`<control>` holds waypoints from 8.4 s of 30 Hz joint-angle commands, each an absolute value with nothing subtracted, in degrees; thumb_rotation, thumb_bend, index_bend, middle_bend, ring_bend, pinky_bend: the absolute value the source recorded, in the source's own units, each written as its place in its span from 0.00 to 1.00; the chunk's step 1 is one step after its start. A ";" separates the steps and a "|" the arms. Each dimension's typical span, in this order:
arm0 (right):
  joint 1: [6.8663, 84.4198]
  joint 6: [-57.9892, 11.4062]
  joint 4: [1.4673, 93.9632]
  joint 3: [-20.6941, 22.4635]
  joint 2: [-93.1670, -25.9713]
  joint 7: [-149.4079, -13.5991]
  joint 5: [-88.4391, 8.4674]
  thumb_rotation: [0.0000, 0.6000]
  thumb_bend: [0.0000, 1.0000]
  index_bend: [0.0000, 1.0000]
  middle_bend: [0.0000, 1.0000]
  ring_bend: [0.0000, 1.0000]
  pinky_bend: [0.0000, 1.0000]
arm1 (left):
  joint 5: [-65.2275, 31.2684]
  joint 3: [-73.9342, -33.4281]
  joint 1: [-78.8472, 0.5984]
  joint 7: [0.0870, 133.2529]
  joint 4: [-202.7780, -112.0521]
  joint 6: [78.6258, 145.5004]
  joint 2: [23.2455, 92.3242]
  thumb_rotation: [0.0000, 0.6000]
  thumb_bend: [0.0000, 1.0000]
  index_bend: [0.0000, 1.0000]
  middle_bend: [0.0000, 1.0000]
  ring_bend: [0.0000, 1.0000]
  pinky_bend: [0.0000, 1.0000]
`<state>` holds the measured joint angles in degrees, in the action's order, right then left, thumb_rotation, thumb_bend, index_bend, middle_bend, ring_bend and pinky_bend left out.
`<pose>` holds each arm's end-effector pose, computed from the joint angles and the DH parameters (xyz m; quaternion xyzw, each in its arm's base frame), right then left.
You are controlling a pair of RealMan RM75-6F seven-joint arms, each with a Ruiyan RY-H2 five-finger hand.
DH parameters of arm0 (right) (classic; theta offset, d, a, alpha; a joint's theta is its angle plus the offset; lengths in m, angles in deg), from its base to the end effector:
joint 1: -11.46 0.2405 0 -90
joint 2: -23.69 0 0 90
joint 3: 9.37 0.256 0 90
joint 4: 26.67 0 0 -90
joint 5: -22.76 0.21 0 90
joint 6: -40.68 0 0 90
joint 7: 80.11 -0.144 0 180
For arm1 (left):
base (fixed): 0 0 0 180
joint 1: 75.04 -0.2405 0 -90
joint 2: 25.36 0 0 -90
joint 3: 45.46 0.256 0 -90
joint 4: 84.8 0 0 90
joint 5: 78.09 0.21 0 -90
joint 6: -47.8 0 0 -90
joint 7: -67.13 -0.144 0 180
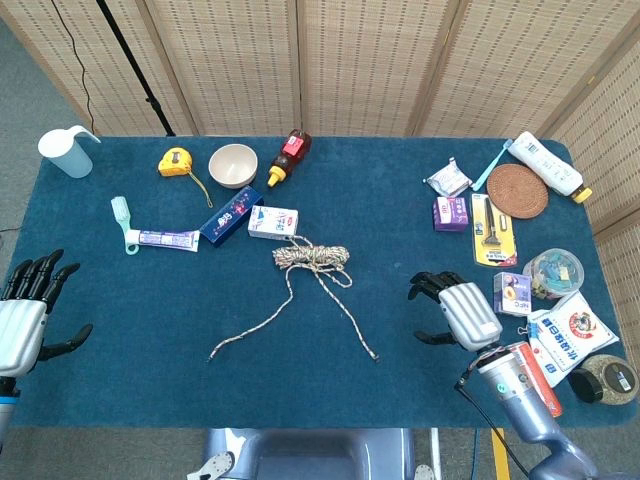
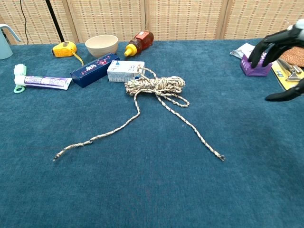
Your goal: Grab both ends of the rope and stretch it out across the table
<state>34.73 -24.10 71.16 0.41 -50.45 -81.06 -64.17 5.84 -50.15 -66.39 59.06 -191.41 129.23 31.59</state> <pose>-0.1921 -0.2720 0.0678 0.6751 -0.4184 0.4740 0.3802 -0.2605 0.2011 0.1727 -0.6166 -0.3775 -0.3911 0.5695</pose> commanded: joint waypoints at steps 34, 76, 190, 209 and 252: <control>44.27 -17.34 64.72 -2.63 -68.66 -60.39 -53.93 1.00 0.12 0.39 0.26 0.26 0.12 | 3.24 -50.23 -66.60 60.81 -189.48 129.60 30.19 0.85 0.23 0.17 0.00 0.00 0.00; 44.82 -19.53 50.93 -4.59 -74.32 -55.73 -54.25 1.00 0.12 0.39 0.26 0.26 0.04 | 4.04 -49.59 -67.37 61.51 -189.44 130.50 29.93 0.85 0.23 0.17 0.00 0.00 0.00; 43.01 -18.81 44.63 -1.16 -75.02 -62.16 -46.39 1.00 0.49 0.57 0.30 0.18 0.00 | 5.51 -49.71 -65.61 60.75 -189.26 129.27 30.09 0.85 0.23 0.18 0.00 0.00 0.00; 42.33 -20.43 49.54 -0.95 -73.73 -60.33 -46.01 1.00 0.49 0.58 0.31 0.19 0.00 | 26.23 -46.97 -49.14 64.90 -176.87 115.18 38.24 1.00 0.23 0.29 0.07 0.05 0.00; 42.58 -18.31 46.83 -1.10 -75.32 -62.08 -44.78 1.00 0.51 0.59 0.31 0.19 0.00 | 37.23 -36.06 -37.83 69.12 -151.59 113.65 57.32 1.00 0.24 0.43 0.00 0.00 0.00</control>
